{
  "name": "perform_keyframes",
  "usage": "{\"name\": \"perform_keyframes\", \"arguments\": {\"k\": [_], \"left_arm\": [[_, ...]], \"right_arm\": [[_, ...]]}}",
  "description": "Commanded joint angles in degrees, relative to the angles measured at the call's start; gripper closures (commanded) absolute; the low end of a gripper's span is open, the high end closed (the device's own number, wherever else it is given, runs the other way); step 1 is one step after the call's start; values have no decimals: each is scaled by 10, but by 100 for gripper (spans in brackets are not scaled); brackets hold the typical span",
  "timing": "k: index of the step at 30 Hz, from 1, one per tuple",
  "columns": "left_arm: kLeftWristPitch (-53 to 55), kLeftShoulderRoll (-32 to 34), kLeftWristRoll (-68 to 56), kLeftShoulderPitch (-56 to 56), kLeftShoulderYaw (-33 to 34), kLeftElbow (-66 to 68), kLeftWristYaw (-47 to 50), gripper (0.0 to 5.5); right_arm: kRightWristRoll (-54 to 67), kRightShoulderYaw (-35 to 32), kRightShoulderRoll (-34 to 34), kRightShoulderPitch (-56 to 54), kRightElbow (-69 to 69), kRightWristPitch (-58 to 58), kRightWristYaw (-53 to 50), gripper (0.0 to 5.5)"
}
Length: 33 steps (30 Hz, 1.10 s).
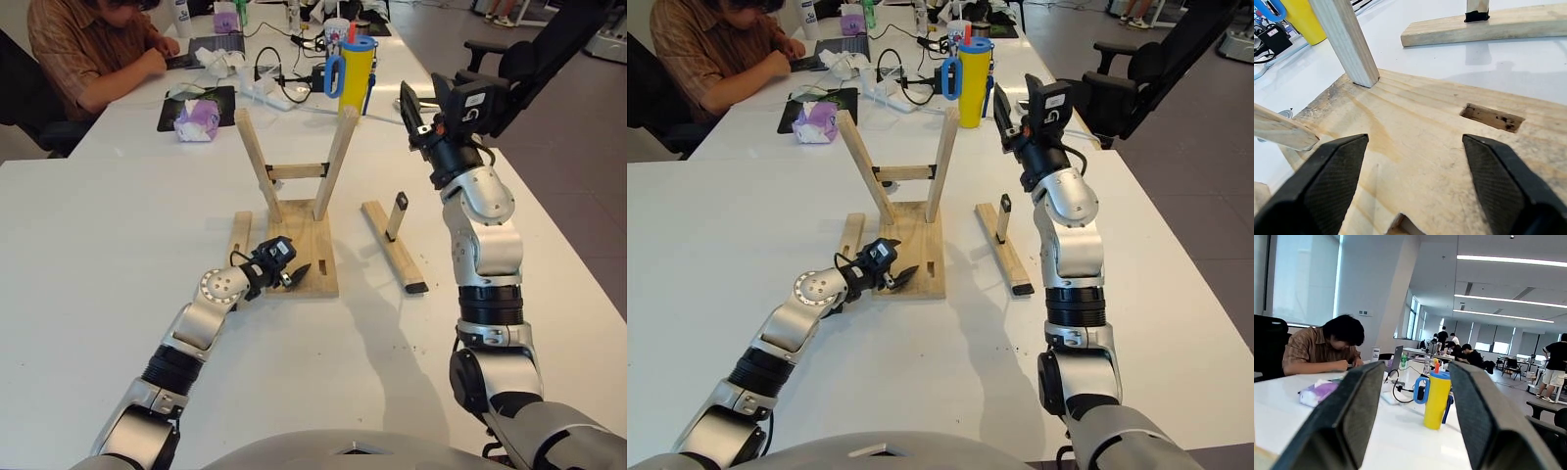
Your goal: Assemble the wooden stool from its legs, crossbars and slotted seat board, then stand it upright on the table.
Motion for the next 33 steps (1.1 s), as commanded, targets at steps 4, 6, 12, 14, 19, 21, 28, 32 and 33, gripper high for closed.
{"name": "perform_keyframes", "arguments": {"k": [4, 6, 12, 14, 19, 21, 28, 32, 33], "left_arm": [[28, 12, 20, 25, -9, 39, 1, 193], [12, 8, 16, 24, -2, 40, 8, 193], [-40, -15, -16, 35, 28, 41, 16, 193], [-43, -15, -16, 40, 29, 36, 20, 193], [-43, -7, -16, 53, 37, 28, 17, 193], [-43, -2, -15, 59, 38, 25, 14, 193], [-32, 1, -15, 84, 39, -2, 16, 193], [-30, -1, -14, 85, 32, -9, 13, 193], [-31, -2, -15, 82, 33, -11, 13, 193]], "right_arm": [[4, -1, 11, 52, 75, 105, -12, 309], [45, -33, 24, 19, 26, 49, -2, 309], [71, -3, -16, -15, -98, 20, 80, 309], [94, 37, -43, 19, -147, 57, 148, 309], [163, 82, -167, 194, -243, 187, 294, 309], [151, 62, -198, 243, -241, 193, 299, 309], [122, -36, -181, 355, -229, 178, 205, 281], [95, 0, -142, 327, -190, 200, 148, 217], [88, 12, -139, 318, -182, 207, 142, 201]]}}
